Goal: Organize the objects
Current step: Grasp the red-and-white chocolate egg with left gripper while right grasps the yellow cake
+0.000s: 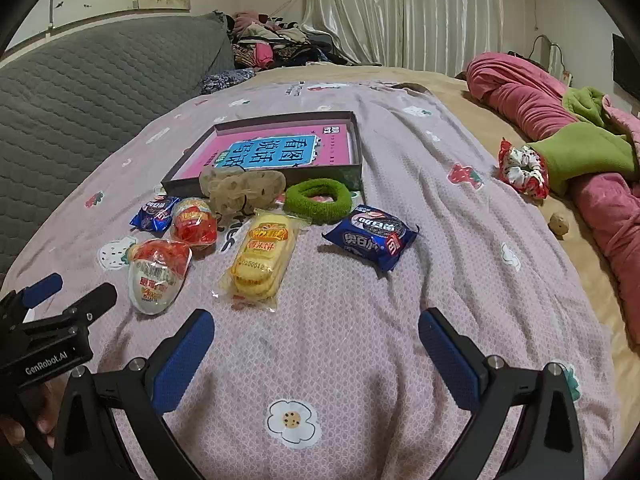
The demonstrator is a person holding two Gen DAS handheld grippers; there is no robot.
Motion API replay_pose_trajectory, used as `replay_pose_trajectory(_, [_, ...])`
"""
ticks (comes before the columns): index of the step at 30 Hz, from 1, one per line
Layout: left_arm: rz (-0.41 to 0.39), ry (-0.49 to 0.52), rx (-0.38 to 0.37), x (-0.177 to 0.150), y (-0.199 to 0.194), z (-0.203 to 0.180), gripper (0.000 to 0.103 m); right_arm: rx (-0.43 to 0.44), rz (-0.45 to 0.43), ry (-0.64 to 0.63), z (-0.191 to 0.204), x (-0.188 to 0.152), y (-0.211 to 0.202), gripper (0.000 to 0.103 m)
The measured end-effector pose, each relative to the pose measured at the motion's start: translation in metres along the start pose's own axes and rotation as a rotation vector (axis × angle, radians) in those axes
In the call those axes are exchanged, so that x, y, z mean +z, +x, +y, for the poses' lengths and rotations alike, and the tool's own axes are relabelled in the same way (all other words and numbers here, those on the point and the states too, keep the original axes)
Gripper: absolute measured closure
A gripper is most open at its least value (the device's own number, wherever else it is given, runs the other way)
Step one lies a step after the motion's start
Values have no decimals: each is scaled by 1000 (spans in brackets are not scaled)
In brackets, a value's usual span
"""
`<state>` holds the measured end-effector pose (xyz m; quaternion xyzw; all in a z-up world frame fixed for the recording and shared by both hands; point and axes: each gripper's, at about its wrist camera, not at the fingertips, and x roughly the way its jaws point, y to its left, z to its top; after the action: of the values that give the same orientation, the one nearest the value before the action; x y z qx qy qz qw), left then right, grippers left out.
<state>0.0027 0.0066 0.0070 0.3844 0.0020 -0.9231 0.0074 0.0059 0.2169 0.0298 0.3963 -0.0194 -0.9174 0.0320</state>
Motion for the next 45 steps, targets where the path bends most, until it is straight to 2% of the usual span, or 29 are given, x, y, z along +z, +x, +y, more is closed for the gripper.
replay_pose_trajectory(20, [19, 21, -1, 7, 11, -14, 0, 32, 17, 8, 3, 17, 6, 0])
replay_pose_trajectory(36, [48, 38, -13, 12, 39, -25, 0, 52, 103, 35, 13, 37, 47, 0])
replay_pose_trajectory(45, [57, 37, -31, 17, 58, -29, 0, 29, 161, 36, 21, 45, 74, 6])
